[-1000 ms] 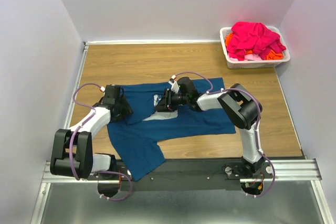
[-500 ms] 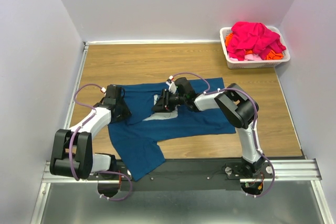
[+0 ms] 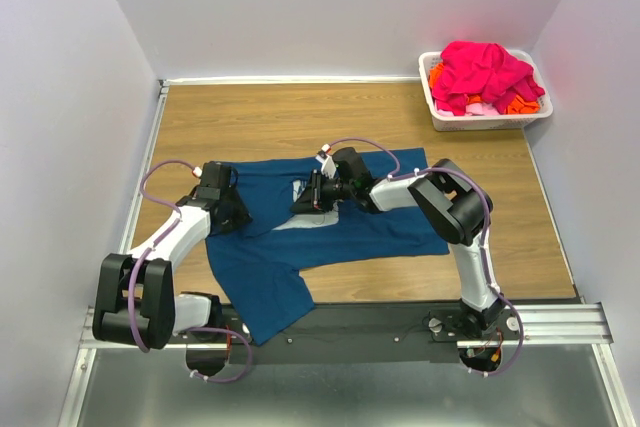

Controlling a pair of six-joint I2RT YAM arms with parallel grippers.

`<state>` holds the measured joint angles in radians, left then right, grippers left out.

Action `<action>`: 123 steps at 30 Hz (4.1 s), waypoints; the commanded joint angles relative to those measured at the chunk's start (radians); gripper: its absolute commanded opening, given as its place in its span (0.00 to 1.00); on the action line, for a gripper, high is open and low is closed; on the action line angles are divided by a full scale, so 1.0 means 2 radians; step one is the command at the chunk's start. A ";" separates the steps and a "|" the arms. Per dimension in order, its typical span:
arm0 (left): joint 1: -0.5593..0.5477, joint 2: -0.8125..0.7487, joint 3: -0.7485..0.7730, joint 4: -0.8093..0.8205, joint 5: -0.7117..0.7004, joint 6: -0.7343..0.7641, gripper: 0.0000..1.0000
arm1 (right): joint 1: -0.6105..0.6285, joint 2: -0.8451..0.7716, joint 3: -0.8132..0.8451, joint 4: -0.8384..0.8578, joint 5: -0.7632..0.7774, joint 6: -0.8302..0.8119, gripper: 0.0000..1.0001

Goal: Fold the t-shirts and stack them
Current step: Fold the tshirt

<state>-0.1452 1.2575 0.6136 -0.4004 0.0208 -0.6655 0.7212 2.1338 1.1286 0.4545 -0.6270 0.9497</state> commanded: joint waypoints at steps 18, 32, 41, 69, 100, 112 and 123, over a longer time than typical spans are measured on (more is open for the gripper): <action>-0.004 -0.054 0.050 -0.090 0.001 0.001 0.00 | 0.007 -0.033 0.028 -0.074 0.000 -0.054 0.01; -0.003 -0.083 0.059 -0.129 -0.030 0.008 0.00 | 0.012 -0.042 0.039 -0.134 -0.012 -0.081 0.01; -0.003 -0.093 0.045 -0.137 -0.028 0.012 0.00 | 0.024 -0.005 0.062 -0.147 -0.013 -0.084 0.02; -0.003 -0.125 0.038 -0.146 -0.013 0.008 0.45 | 0.022 -0.039 0.085 -0.251 0.020 -0.156 0.33; 0.142 0.332 0.290 0.102 -0.040 0.087 0.00 | -0.331 -0.037 0.072 -0.291 0.211 -0.246 0.36; 0.162 0.337 0.297 0.085 -0.062 0.090 0.00 | -0.354 -0.047 0.054 -0.294 0.255 -0.254 0.37; 0.084 0.228 0.275 0.084 -0.046 0.083 0.37 | -0.354 -0.057 0.065 -0.297 0.219 -0.269 0.38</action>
<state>0.0807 1.7489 1.1740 -0.2226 -0.0635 -0.4988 0.0269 2.0174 1.2678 -0.0734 -0.2264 0.4496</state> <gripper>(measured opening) 0.363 0.373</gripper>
